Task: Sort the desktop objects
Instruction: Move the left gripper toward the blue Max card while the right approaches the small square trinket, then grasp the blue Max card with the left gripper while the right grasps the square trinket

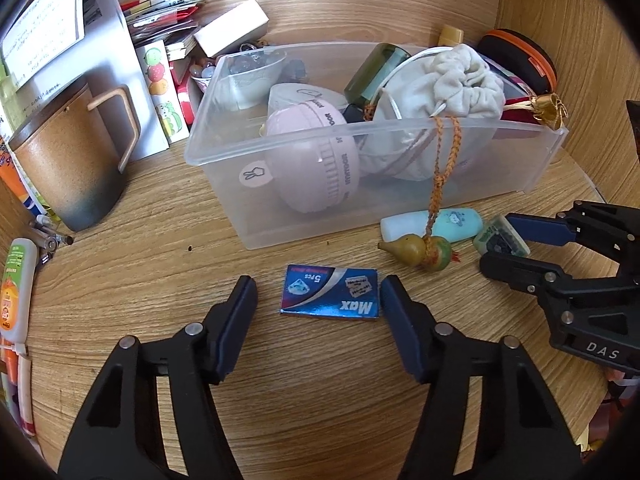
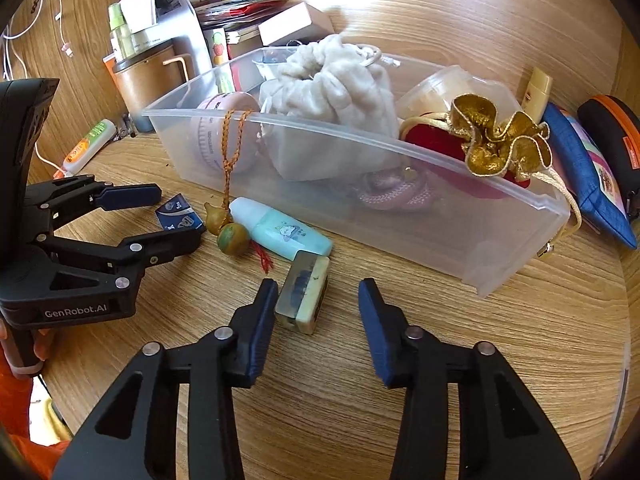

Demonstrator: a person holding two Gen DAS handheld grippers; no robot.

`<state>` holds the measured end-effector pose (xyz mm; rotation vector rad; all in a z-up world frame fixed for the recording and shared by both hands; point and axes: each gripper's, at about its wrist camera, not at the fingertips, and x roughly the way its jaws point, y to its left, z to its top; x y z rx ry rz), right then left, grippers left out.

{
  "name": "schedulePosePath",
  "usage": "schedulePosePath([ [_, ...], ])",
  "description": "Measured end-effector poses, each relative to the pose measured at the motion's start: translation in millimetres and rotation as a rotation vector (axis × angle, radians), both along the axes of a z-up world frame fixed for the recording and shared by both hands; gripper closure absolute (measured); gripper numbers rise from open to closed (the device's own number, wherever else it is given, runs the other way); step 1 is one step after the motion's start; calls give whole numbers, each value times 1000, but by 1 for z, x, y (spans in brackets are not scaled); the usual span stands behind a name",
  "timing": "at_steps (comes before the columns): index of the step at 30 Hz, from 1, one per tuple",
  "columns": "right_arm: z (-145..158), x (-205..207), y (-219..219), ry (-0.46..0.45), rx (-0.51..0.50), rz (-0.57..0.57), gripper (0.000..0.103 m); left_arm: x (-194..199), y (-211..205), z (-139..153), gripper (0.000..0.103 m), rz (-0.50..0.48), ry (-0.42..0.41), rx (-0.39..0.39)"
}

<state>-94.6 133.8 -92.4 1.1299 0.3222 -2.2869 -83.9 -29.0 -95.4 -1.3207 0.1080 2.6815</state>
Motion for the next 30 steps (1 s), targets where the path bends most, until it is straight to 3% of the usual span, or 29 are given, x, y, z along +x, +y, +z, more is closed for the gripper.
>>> schedulePosePath([
  [4, 1, -1, 2, -2, -8, -5, 79, -1, 3, 0, 46, -10, 3, 4],
  [10, 0, -1, 2, -6, -16, -1, 88, -2, 5, 1, 55, -10, 8, 5],
  [30, 14, 10, 11, 15, -85, 3, 88, 12, 11, 5, 56, 29, 41, 11],
])
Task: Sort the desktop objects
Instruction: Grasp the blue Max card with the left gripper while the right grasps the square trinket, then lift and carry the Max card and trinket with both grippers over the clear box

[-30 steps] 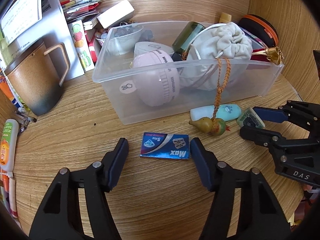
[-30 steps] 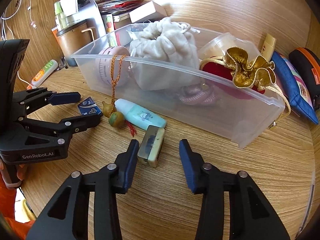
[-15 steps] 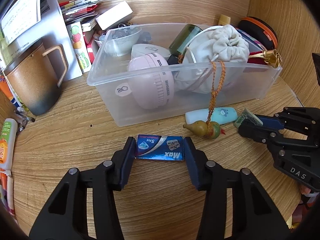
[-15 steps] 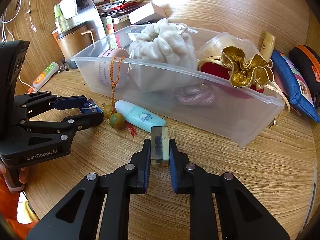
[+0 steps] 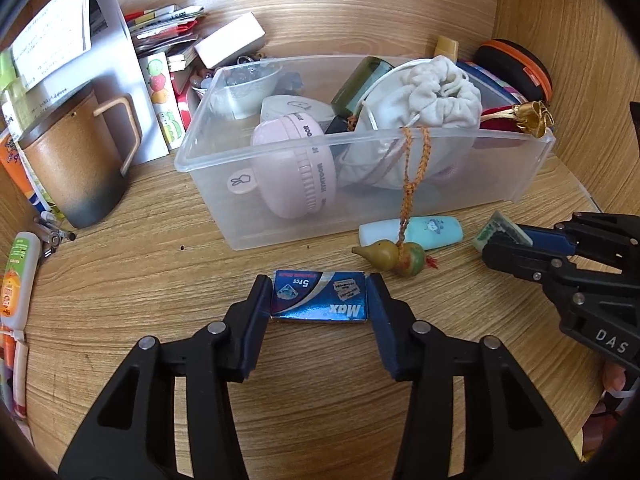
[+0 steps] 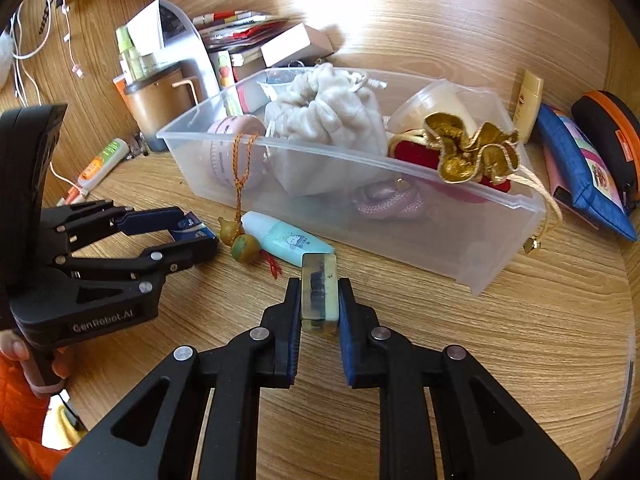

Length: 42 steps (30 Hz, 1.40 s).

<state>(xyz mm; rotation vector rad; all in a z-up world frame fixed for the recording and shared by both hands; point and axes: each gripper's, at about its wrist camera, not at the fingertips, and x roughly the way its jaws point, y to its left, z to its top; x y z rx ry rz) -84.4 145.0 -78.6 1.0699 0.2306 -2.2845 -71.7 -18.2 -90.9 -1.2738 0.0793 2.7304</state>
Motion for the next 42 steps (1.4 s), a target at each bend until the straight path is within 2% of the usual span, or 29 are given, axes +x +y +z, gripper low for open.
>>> schedulePosePath([
  [8, 14, 10, 1, 32, -15, 27, 88, 8, 2, 3, 56, 14, 16, 9],
  [22, 52, 19, 5, 116, -48, 38, 88, 19, -12, 41, 56, 49, 117, 13],
  [33, 77, 9, 13, 171, -53, 7, 88, 14, -23, 74, 56, 62, 199, 36],
  [42, 80, -11, 16, 176, -52, -25, 88, -7, -22, 87, 56, 54, 219, 68],
])
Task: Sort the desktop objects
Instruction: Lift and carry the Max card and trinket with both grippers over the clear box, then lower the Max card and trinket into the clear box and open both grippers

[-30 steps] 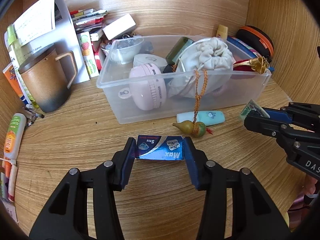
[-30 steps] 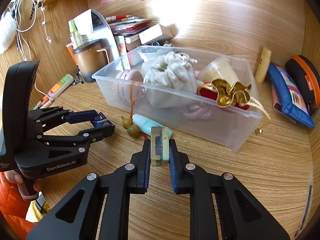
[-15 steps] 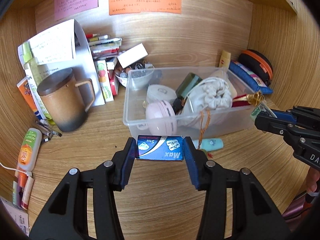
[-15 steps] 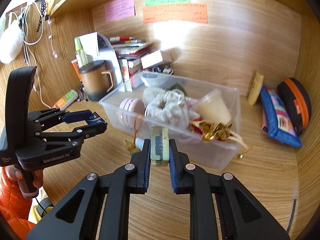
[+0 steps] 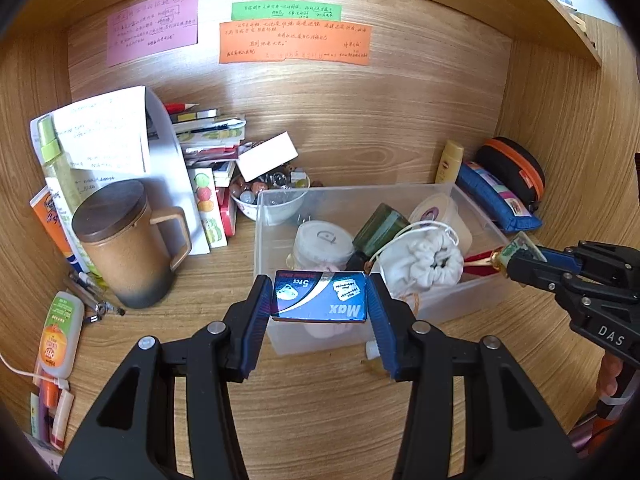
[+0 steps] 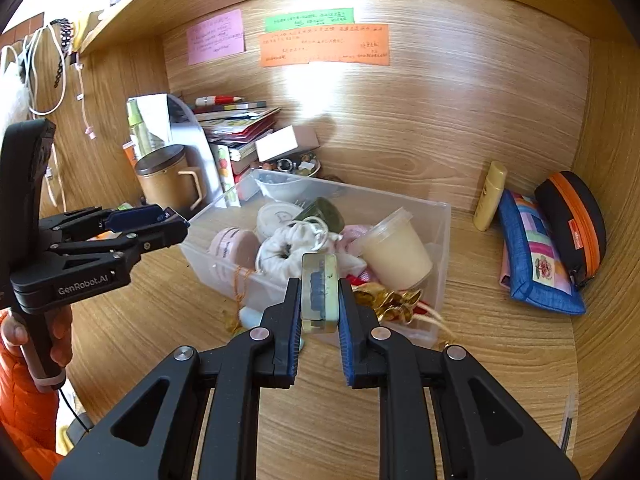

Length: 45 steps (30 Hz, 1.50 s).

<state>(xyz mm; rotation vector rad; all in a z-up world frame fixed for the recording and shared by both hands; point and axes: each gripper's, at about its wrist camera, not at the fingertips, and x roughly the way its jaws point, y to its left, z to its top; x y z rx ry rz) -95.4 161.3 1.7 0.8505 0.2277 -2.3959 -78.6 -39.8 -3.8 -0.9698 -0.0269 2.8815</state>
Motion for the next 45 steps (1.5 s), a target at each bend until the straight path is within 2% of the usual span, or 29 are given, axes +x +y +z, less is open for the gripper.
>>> schedulePosePath([
  [17, -10, -47, -4, -44, 11, -13, 88, -42, 14, -5, 56, -49, -37, 5],
  [35, -30, -70, -12, -97, 45, -11, 88, -76, 19, -26, 56, -63, -110, 20],
  [45, -32, -71, -19, -69, 92, -18, 88, -81, 18, -33, 56, -64, -127, 16],
])
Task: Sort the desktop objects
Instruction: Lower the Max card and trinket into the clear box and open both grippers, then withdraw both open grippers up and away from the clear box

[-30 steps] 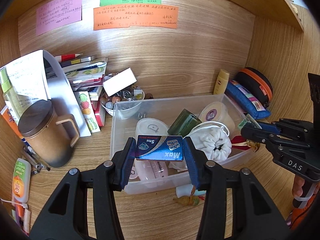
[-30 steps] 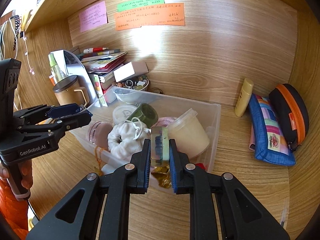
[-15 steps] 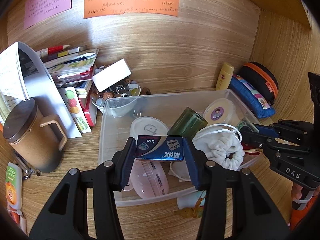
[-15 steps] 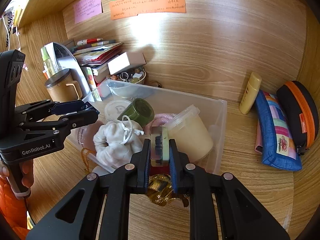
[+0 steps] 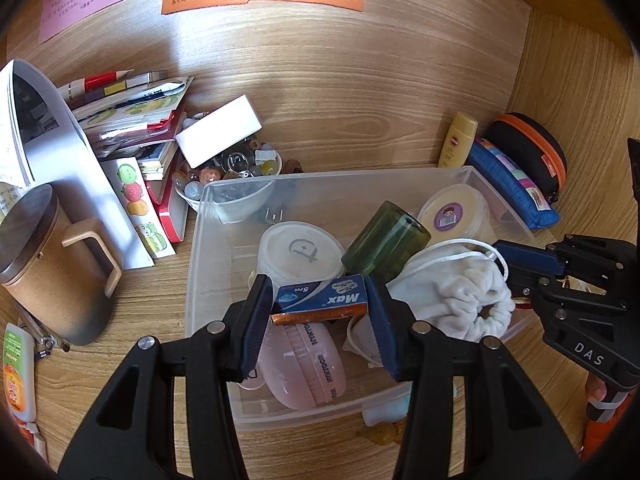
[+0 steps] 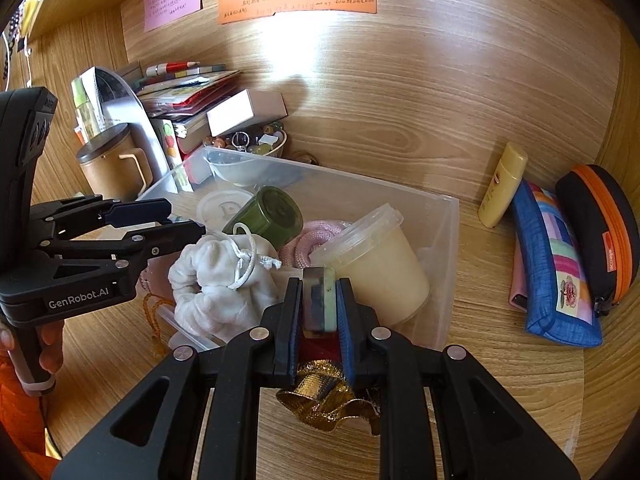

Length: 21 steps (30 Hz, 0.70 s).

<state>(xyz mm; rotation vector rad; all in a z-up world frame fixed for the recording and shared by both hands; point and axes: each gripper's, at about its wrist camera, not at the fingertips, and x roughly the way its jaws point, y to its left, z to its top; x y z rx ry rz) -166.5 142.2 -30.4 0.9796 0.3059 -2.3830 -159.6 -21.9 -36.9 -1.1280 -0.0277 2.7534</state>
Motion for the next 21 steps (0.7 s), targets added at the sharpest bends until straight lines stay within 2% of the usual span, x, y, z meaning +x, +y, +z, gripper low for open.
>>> schedulePosePath([
  [11, 2, 3, 1, 3, 4, 0, 85, -1, 0, -1, 56, 3, -12, -5],
  [16, 7, 6, 5, 20, -3, -19, 72, 0, -1, 1, 53, 18, -6, -3],
  [21, 14, 10, 12, 41, -15, -39, 64, 6, -4, 7, 43, 39, 18, -5],
])
